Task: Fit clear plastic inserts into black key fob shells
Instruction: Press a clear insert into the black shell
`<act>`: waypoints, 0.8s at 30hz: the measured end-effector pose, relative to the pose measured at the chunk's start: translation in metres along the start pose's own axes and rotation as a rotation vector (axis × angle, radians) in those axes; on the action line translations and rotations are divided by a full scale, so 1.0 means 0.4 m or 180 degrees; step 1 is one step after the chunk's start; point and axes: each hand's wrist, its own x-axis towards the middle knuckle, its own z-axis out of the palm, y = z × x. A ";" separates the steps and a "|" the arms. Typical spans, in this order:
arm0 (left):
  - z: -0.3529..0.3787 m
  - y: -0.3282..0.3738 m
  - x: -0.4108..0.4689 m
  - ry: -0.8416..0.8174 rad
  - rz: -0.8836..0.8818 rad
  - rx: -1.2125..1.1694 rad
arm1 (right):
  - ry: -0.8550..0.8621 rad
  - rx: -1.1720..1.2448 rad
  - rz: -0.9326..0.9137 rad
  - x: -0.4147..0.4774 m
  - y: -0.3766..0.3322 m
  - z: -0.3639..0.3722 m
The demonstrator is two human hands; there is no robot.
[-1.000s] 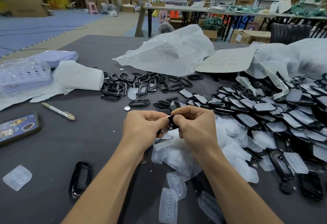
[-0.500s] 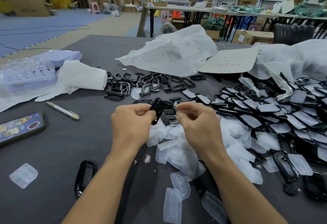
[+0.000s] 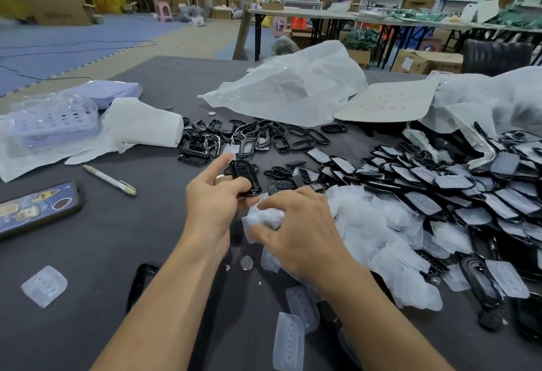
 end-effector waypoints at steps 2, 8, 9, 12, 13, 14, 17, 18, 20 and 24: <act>0.002 0.002 -0.004 -0.0041 0.0118 -0.0017 | -0.0343 -0.0311 -0.0174 0.000 -0.009 0.010; -0.001 0.002 -0.002 0.0079 0.0259 -0.0035 | 0.0194 0.0645 0.0315 -0.009 -0.010 0.001; -0.001 0.002 -0.001 0.0122 0.0253 -0.0041 | 0.0289 0.0959 0.0547 -0.008 -0.006 -0.005; 0.000 -0.002 -0.001 0.0157 0.0217 0.0044 | 0.0314 0.1602 0.0802 0.003 0.012 -0.032; 0.002 -0.003 -0.003 0.0136 0.0198 0.0103 | 0.0277 0.1850 0.0855 0.006 0.016 -0.042; 0.004 -0.004 -0.004 0.0110 0.0181 0.0169 | 0.0250 0.2070 0.0922 0.006 0.019 -0.050; 0.008 -0.007 -0.010 -0.0004 0.0134 0.0276 | 0.0408 0.2406 0.1081 0.007 0.024 -0.061; 0.010 -0.006 -0.013 -0.0058 0.0128 0.0292 | 0.0503 0.2485 0.1091 0.010 0.027 -0.063; 0.015 -0.004 -0.019 -0.0145 0.0112 0.0328 | 0.0624 0.2532 0.1045 0.013 0.033 -0.063; 0.023 -0.006 -0.026 -0.0234 0.0081 0.0364 | 0.0547 0.2447 0.1070 0.012 0.036 -0.059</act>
